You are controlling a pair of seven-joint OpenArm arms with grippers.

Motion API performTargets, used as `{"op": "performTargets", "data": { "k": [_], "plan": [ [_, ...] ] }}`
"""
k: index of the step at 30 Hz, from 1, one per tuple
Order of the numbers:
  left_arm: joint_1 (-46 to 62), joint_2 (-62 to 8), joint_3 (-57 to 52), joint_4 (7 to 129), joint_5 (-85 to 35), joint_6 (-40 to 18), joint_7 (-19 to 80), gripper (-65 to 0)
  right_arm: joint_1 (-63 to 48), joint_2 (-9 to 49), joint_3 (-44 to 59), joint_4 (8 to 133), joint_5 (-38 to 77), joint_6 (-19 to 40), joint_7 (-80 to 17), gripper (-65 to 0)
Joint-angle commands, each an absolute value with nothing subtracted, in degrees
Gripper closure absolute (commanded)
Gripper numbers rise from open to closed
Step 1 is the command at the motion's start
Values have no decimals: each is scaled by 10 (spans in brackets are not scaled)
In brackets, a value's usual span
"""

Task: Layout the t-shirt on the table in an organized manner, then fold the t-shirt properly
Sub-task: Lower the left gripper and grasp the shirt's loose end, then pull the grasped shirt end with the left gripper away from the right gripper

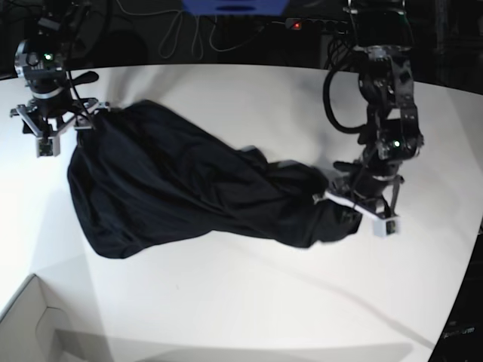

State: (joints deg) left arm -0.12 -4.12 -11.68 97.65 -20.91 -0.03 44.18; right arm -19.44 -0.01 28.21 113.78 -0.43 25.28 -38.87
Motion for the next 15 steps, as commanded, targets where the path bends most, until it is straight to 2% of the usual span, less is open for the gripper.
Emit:
{"op": "performTargets", "data": {
  "k": [1,7,10,15],
  "plan": [
    [-12,-43,-134,988,-212,-1,422,-38,-192,4,284,1146,-1,255,-375,-381],
    [21,-41,-171,994,-212,-1,423,-253,-191,6,269,1128,-1,255,-374,-381],
    [43,-43,-171,995,-212,-2,423,-281,-192,5,264,1127,-1,255,-374,-381],
    [65,-40,-168,982,-212,-2,420,-281,-192,5,253,1127,-1,255,-374,-381]
  ]
}}
